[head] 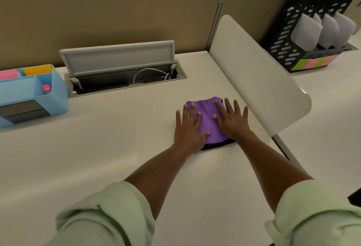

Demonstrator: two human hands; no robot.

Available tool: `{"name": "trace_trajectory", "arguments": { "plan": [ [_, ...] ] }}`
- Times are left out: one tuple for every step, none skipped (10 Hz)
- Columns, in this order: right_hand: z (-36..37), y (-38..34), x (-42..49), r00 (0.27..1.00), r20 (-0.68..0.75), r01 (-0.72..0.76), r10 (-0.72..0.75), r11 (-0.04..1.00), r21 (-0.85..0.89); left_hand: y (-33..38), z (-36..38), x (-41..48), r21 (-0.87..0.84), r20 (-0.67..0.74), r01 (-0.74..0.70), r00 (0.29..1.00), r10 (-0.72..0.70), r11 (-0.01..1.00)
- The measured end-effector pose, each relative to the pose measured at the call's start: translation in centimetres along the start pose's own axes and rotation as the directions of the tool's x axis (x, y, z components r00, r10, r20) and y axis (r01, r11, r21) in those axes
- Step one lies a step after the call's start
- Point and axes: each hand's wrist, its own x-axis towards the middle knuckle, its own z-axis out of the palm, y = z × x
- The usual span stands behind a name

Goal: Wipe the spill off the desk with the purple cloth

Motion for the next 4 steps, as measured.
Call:
{"name": "trace_trajectory", "arguments": {
  "plan": [
    [1.2,0.3,-0.5,0.999,-0.031,0.036,-0.037,0.998,-0.041,-0.2,1.0,-0.4,-0.011,0.014,-0.014,1.000,0.014,1.000],
    [0.6,0.2,-0.5,1.000,-0.012,0.025,-0.026,0.999,-0.035,-0.2,0.5,-0.2,-0.042,0.035,-0.005,0.999,0.006,0.999],
    [-0.4,-0.6,-1.1,0.994,-0.105,0.022,-0.016,0.998,0.054,-0.7,-0.4,-0.5,-0.118,0.017,0.008,1.000,-0.006,0.993],
    [-1.4,-3.7,-3.5,0.914,-0.404,0.144,0.018,0.919,0.366,-3.5,-2.1,-3.1,-0.280,-0.100,-0.028,0.995,-0.001,0.960]
  ]
}}
